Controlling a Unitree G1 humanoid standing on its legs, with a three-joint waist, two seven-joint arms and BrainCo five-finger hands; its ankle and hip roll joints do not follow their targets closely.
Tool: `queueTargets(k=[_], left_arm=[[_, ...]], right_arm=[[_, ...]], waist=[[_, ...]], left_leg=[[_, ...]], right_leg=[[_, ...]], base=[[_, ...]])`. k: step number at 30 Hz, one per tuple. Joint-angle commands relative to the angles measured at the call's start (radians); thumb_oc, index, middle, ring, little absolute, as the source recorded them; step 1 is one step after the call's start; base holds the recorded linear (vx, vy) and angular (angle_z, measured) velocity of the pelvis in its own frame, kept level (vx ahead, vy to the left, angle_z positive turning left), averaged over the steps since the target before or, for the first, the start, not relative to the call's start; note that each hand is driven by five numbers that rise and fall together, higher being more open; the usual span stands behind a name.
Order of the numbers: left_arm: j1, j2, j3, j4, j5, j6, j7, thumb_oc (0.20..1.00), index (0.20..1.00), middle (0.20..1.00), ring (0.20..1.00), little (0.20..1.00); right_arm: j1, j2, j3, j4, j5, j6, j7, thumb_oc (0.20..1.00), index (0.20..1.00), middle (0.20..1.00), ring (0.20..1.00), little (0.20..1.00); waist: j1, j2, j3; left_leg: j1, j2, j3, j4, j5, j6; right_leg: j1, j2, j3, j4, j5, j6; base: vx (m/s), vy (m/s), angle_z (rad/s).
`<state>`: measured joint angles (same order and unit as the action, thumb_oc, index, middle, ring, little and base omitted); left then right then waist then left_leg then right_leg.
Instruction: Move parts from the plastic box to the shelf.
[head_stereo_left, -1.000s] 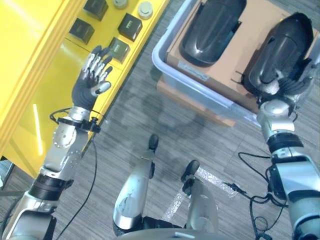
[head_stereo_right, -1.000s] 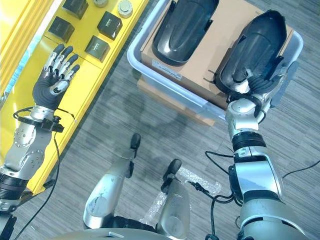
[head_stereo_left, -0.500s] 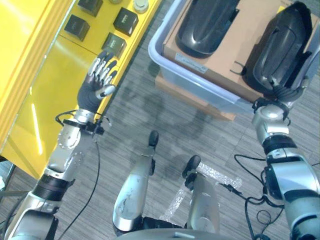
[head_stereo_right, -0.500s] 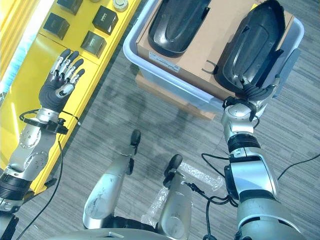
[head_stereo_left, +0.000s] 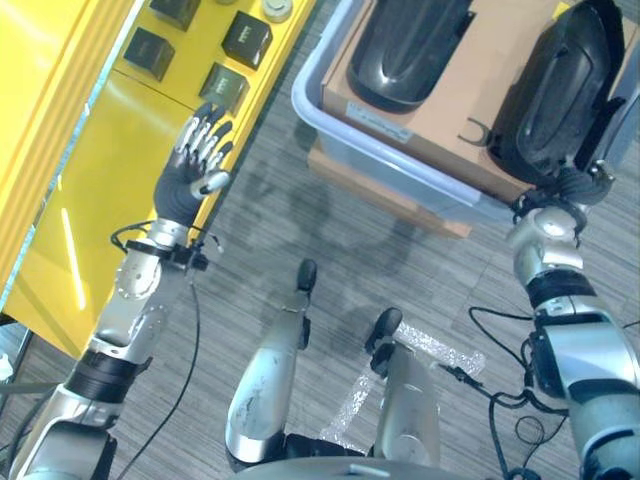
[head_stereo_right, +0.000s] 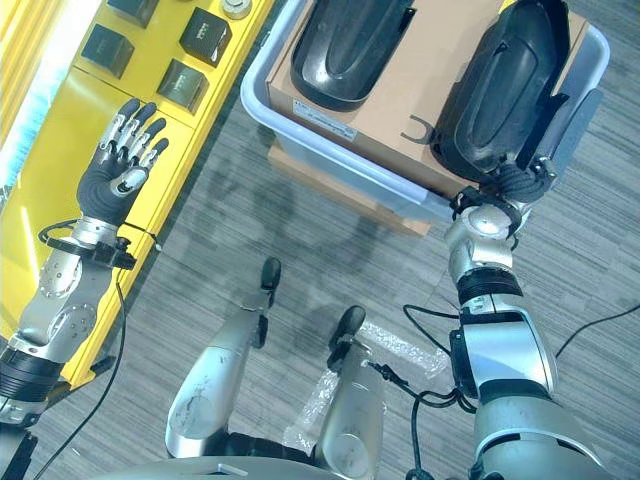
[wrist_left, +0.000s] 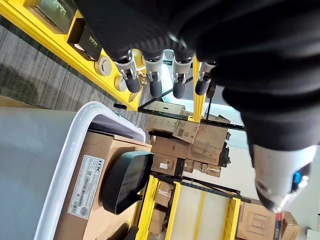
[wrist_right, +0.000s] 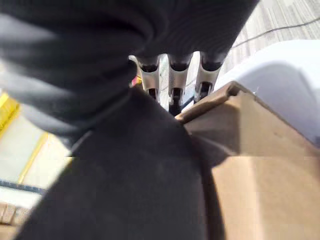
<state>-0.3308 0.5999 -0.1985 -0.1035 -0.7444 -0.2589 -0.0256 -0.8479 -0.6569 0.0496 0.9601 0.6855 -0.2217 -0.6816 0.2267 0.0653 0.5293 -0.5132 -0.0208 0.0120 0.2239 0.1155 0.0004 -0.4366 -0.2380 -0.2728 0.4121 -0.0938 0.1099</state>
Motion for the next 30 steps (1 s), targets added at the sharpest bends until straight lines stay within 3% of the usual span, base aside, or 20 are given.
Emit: queueTargets(k=[1,12,19,28,30], left_arm=[[-0.029,-0.044,0.031,-0.025,-0.003,-0.068,-0.001,1.000,1.000,1.000,1.000,1.000],[-0.034,-0.042,0.041,-0.025,-0.005,-0.051,-0.007,1.000,1.000,1.000,1.000,1.000],[-0.016,-0.041,0.041,-0.049,-0.019,-0.036,-0.013,1.000,1.000,1.000,1.000,1.000],[0.051,-0.049,0.098,-0.103,-0.038,0.062,-0.032,1.000,1.000,1.000,1.000,1.000],[0.059,-0.058,0.103,-0.109,-0.060,0.137,-0.043,1.000,1.000,1.000,1.000,1.000]], right_arm=[[0.017,-0.033,0.022,-0.008,0.057,-0.033,0.045,0.200,0.200,0.200,0.200,0.200],[0.019,-0.008,0.002,-0.048,0.071,-0.031,0.056,0.200,0.200,0.200,0.200,0.200],[0.048,-0.003,0.021,-0.164,-0.056,-0.060,0.048,0.200,0.200,0.200,0.200,0.200],[0.204,0.032,-0.024,-0.574,-0.129,-0.020,0.014,0.200,0.200,0.200,0.200,0.200],[0.239,0.052,-0.024,-0.631,-0.152,-0.014,0.012,0.200,0.200,0.200,0.200,0.200]], waist=[[-0.001,0.032,-0.009],[-0.003,0.030,-0.009],[-0.008,0.023,-0.009],[-0.033,-0.013,-0.023],[-0.039,-0.020,-0.051]], left_leg=[[-0.084,-0.041,-0.031,0.149,-0.135,0.002],[-0.070,-0.039,-0.027,0.144,-0.135,0.004],[-0.022,-0.032,-0.021,0.129,-0.136,0.001],[0.165,-0.016,-0.005,0.057,-0.137,-0.006],[0.206,-0.010,-0.003,0.038,-0.138,-0.008]], right_leg=[[0.009,0.016,-0.044,-0.156,0.117,0.025],[0.016,0.020,-0.043,-0.152,0.118,0.026],[0.067,0.025,-0.047,-0.175,0.123,0.026],[0.239,0.040,-0.044,-0.248,0.130,0.029],[0.275,0.046,-0.042,-0.263,0.128,0.029]], base=[[0.00,0.000,0.00],[0.00,-0.002,-0.02],[0.00,0.000,0.00],[0.01,-0.018,-0.02],[0.08,-0.017,-0.01]])
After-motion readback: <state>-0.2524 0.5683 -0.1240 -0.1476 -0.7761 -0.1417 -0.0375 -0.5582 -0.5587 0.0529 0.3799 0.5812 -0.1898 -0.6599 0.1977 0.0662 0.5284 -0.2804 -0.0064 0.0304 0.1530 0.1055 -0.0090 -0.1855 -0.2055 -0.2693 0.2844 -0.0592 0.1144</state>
